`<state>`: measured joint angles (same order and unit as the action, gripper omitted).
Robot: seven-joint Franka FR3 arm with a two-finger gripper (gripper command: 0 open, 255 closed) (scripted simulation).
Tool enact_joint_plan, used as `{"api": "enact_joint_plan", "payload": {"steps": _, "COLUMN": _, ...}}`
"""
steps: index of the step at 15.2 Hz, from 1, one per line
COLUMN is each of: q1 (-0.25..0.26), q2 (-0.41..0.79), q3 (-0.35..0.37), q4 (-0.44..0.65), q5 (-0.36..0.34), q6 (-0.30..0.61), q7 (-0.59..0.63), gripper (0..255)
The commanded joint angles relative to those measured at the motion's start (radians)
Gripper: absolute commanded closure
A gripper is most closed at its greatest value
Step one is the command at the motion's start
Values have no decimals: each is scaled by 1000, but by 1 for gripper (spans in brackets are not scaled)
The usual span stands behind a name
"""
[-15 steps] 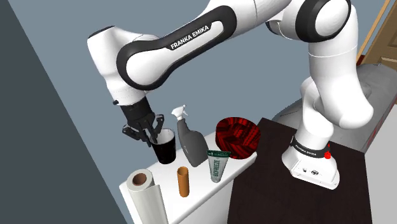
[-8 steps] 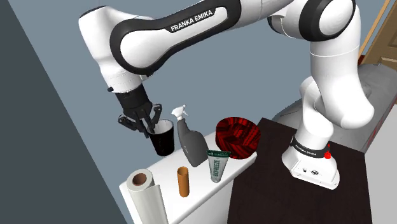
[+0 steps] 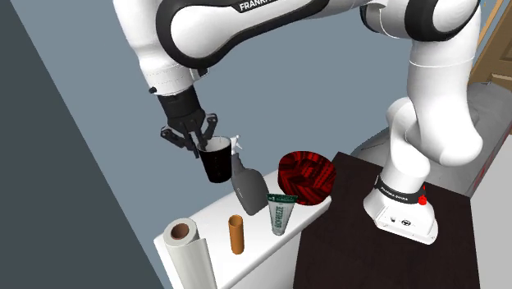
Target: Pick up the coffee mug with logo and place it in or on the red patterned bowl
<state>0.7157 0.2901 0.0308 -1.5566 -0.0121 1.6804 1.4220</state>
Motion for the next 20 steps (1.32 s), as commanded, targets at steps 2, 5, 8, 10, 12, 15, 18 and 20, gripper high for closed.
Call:
{"api": "enact_joint_plan", "payload": {"steps": 2, "q1": -16, "q2": -120, "q3": -11, "q4": -153, "q5": -7, "q6": 50, "q7": -20, "gripper": 255}}
{"api": "enact_joint_plan", "payload": {"steps": 5, "q1": -27, "q2": -241, "q3": -19, "q4": -301, "q5": -7, "q6": 77, "q7": -38, "gripper": 255}}
{"api": "enact_joint_plan", "payload": {"steps": 8, "q1": -37, "q2": -359, "q3": -29, "q4": -433, "q5": -9, "q6": 92, "q7": -57, "gripper": 255}}
{"api": "enact_joint_plan", "payload": {"steps": 10, "q1": -44, "q2": -436, "q3": -37, "q4": -513, "q5": -13, "q6": 96, "q7": -70, "gripper": 255}}
{"api": "enact_joint_plan", "payload": {"steps": 12, "q1": -51, "q2": -513, "q3": -45, "q4": -589, "q5": -17, "q6": 95, "q7": -84, "gripper": 255}}
{"api": "enact_joint_plan", "payload": {"steps": 15, "q1": -62, "q2": -629, "q3": -60, "q4": -693, "q5": -27, "q6": 84, "q7": -106, "gripper": 255}}
{"api": "enact_joint_plan", "payload": {"steps": 18, "q1": -75, "q2": -747, "q3": -76, "q4": -788, "q5": -41, "q6": 61, "q7": -128, "gripper": 255}}
{"api": "enact_joint_plan", "payload": {"steps": 20, "q1": -85, "q2": -826, "q3": -87, "q4": -845, "q5": -53, "q6": 40, "q7": -145, "gripper": 255}}
